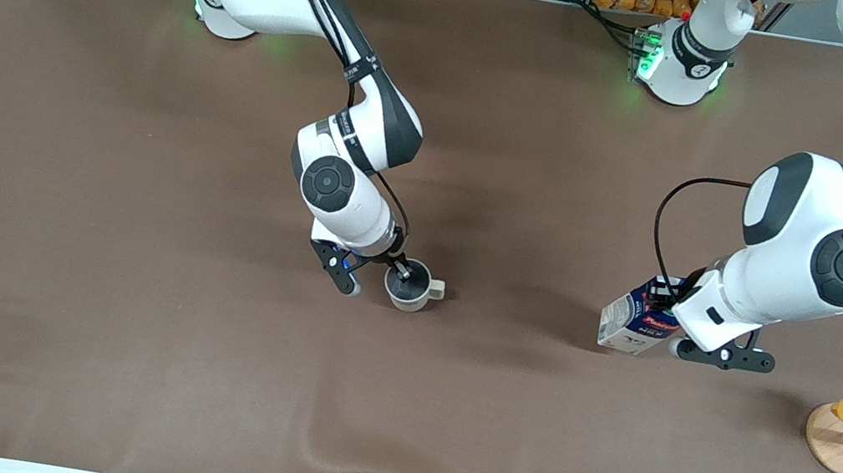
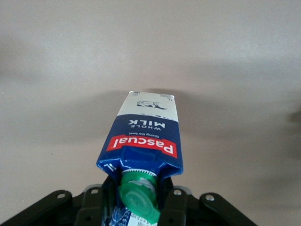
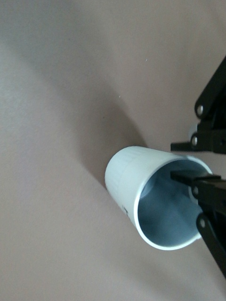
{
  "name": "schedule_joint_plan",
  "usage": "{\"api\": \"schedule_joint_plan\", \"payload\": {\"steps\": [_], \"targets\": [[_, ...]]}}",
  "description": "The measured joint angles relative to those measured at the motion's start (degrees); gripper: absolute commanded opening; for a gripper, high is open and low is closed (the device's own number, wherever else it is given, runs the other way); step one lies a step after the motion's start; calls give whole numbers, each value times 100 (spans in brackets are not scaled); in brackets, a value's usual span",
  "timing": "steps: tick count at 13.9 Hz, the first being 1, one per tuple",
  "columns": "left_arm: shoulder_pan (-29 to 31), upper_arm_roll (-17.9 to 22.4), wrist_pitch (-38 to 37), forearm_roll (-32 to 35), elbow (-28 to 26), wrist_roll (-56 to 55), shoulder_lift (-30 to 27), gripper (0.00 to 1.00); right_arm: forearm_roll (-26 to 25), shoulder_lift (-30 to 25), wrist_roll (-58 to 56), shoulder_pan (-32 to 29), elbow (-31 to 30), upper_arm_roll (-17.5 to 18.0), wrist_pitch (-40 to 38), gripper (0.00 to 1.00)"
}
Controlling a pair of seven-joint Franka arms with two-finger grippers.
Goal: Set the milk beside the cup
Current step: 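Release the mug and withdraw the right gripper while the left gripper lifts the carton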
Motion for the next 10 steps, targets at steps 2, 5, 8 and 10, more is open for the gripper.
{"api": "schedule_joint_plan", "payload": {"steps": [2,5,8,10], "targets": [[-68,-2,0,0,26,-122,0,34,0,-10,3,-36,219,-84,-514,100],[-237,-5,-2,0,61,-148,0,34,0,-37,-23,-335,779,-153,-1613,100],[-435,-12,-64,0,66,-193,0,34,-1,-169,-789,-912,1156,-162,-2584,100],[-558,-14,-75,0,68,-223,0,34,-38,-388,-1599,-1317,1189,-181,-3143,100]]}}
